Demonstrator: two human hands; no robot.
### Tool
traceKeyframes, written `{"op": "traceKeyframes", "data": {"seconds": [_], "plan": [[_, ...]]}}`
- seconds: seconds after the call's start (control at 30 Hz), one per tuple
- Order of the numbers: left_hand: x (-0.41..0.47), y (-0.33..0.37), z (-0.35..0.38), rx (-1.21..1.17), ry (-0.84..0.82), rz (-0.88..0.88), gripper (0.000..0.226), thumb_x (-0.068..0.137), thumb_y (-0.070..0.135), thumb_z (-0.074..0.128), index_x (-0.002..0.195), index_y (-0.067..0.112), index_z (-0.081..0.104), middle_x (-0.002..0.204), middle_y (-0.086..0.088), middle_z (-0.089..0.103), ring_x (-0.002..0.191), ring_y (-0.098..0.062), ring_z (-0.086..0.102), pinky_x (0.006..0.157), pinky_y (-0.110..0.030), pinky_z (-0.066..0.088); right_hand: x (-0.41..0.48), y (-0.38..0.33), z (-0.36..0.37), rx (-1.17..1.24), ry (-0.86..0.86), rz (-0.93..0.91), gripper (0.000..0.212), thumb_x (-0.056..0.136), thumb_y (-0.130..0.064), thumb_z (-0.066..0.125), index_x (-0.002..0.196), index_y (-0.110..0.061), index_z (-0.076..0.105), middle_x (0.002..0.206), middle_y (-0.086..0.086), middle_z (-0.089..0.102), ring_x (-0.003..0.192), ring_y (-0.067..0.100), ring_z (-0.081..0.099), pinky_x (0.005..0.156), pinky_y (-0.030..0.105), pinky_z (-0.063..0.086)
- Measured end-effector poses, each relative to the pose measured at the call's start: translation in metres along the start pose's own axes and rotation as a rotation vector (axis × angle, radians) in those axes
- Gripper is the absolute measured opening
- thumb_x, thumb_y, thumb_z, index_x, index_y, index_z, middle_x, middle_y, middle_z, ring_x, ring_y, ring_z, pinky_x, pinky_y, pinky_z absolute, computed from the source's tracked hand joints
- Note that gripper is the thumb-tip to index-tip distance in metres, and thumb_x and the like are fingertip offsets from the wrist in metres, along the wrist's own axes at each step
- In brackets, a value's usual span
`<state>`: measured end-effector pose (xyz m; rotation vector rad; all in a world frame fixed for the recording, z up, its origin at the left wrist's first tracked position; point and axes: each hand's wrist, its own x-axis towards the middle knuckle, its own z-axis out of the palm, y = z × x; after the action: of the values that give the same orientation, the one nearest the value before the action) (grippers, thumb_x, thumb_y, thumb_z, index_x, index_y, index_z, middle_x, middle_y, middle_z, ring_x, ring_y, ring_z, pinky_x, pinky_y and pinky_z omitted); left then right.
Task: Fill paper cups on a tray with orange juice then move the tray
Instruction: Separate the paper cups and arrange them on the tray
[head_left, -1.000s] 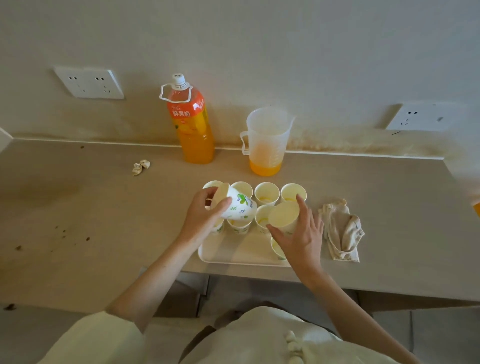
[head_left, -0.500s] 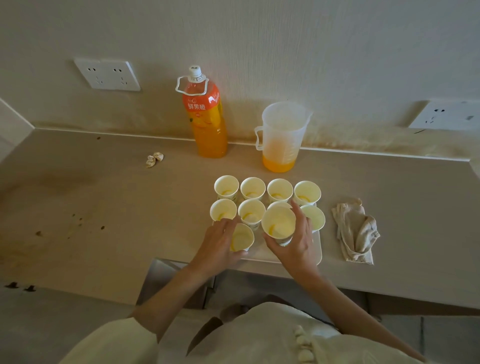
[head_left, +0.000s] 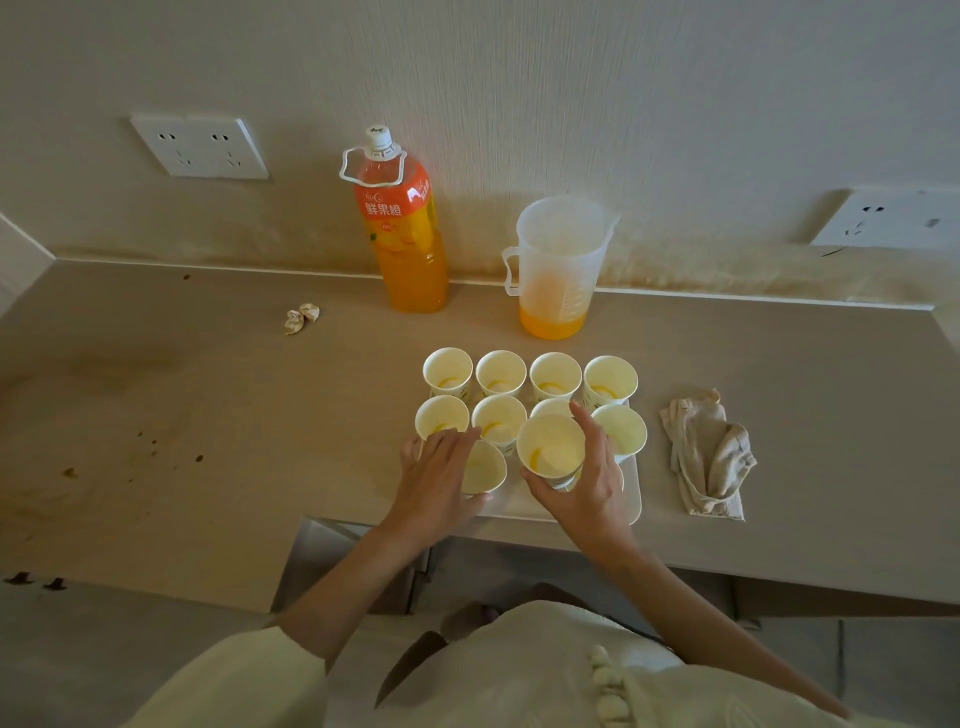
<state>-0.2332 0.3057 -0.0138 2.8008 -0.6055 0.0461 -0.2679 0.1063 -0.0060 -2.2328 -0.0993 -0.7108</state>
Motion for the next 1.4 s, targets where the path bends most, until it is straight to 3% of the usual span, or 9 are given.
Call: {"op": "traceKeyframes", "data": {"seconds": [0.3, 0.67, 0.77, 0.83, 0.93, 1.07, 1.17, 1.27, 1.4], "plan": [[-0.002, 0.0, -0.002, -0.022, 0.015, -0.001, 0.084, 0.064, 0.047, 0.079, 0.134, 0.023, 0.039, 0.125, -0.001, 0.058, 0.121, -0.024, 0.053, 0.1, -0.054, 0.029, -0.001, 0.004, 0.001, 0.014, -0.037, 0.003, 0.081, 0.085, -0.059, 0.063, 0.139, -0.008, 0.033, 0.135, 0.016, 0.053, 0.121, 0.03, 0.055, 0.089, 0.051, 0.054], [-0.002, 0.003, -0.005, -0.094, -0.007, -0.011, 0.085, 0.069, 0.047, 0.069, 0.14, 0.029, 0.026, 0.142, -0.004, 0.046, 0.135, -0.022, 0.037, 0.105, -0.053, 0.017, -0.001, -0.001, 0.001, 0.03, -0.07, 0.008, 0.081, 0.084, -0.059, 0.064, 0.139, -0.007, 0.033, 0.135, 0.016, 0.054, 0.124, 0.027, 0.053, 0.093, 0.045, 0.053], [0.004, 0.018, -0.023, -0.277, 0.162, -0.029, 0.064, 0.078, 0.045, 0.055, 0.137, 0.027, 0.036, 0.136, 0.002, 0.049, 0.13, -0.008, 0.034, 0.106, -0.046, 0.015, 0.001, -0.004, 0.0, 0.072, -0.088, 0.013, 0.082, 0.083, -0.058, 0.066, 0.139, -0.006, 0.032, 0.135, 0.015, 0.052, 0.124, 0.026, 0.052, 0.096, 0.041, 0.052], [0.011, 0.032, -0.039, -0.415, 0.164, 0.007, 0.064, 0.082, 0.052, 0.048, 0.139, 0.024, 0.04, 0.135, 0.01, 0.047, 0.125, 0.001, 0.033, 0.107, -0.032, 0.011, 0.001, -0.007, -0.001, 0.115, -0.101, 0.025, 0.082, 0.083, -0.056, 0.066, 0.139, -0.006, 0.033, 0.136, 0.013, 0.052, 0.124, 0.024, 0.052, 0.097, 0.036, 0.05], [0.02, 0.052, -0.052, -0.493, 0.029, 0.106, 0.082, 0.075, 0.063, 0.058, 0.142, 0.019, 0.039, 0.136, 0.015, 0.042, 0.123, 0.004, 0.033, 0.105, -0.02, 0.018, -0.001, -0.008, -0.001, 0.14, -0.117, 0.018, 0.082, 0.079, -0.048, 0.072, 0.139, -0.007, 0.032, 0.131, 0.012, 0.053, 0.118, 0.021, 0.054, 0.095, 0.032, 0.049], [0.024, 0.061, -0.044, -0.489, -0.028, 0.114, 0.087, 0.073, 0.049, 0.074, 0.144, 0.017, 0.036, 0.138, 0.004, 0.045, 0.128, -0.008, 0.037, 0.104, -0.019, 0.03, -0.003, -0.009, -0.003, 0.178, -0.136, 0.071, 0.086, 0.074, -0.046, 0.073, 0.14, -0.013, 0.03, 0.133, 0.004, 0.049, 0.12, 0.011, 0.049, 0.099, 0.028, 0.045], [0.025, 0.061, -0.039, -0.501, -0.062, 0.082, 0.088, 0.073, 0.042, 0.077, 0.146, 0.017, 0.032, 0.136, 0.004, 0.043, 0.127, -0.006, 0.036, 0.099, -0.013, 0.029, -0.004, -0.005, -0.006, 0.164, -0.155, 0.083, 0.087, 0.075, -0.051, 0.071, 0.142, -0.015, 0.028, 0.138, 0.007, 0.048, 0.124, 0.018, 0.051, 0.101, 0.037, 0.047], [0.028, 0.06, -0.031, -0.494, -0.067, 0.091, 0.088, 0.074, 0.041, 0.076, 0.146, 0.019, 0.031, 0.135, 0.004, 0.045, 0.126, -0.008, 0.038, 0.1, -0.017, 0.033, -0.003, 0.001, -0.011, 0.053, -0.187, 0.105, 0.092, 0.07, -0.048, 0.071, 0.142, -0.015, 0.025, 0.137, 0.018, 0.05, 0.121, 0.027, 0.051, 0.099, 0.049, 0.047], [0.029, 0.058, -0.019, -0.437, -0.09, 0.135, 0.086, 0.075, 0.039, 0.076, 0.146, 0.02, 0.031, 0.136, 0.002, 0.046, 0.124, -0.01, 0.04, 0.102, -0.022, 0.036, -0.01, 0.01, -0.021, -0.055, -0.19, 0.181, 0.094, 0.068, -0.05, 0.073, 0.142, -0.014, 0.026, 0.133, 0.017, 0.053, 0.115, 0.022, 0.044, 0.097, 0.041, 0.041]]}}
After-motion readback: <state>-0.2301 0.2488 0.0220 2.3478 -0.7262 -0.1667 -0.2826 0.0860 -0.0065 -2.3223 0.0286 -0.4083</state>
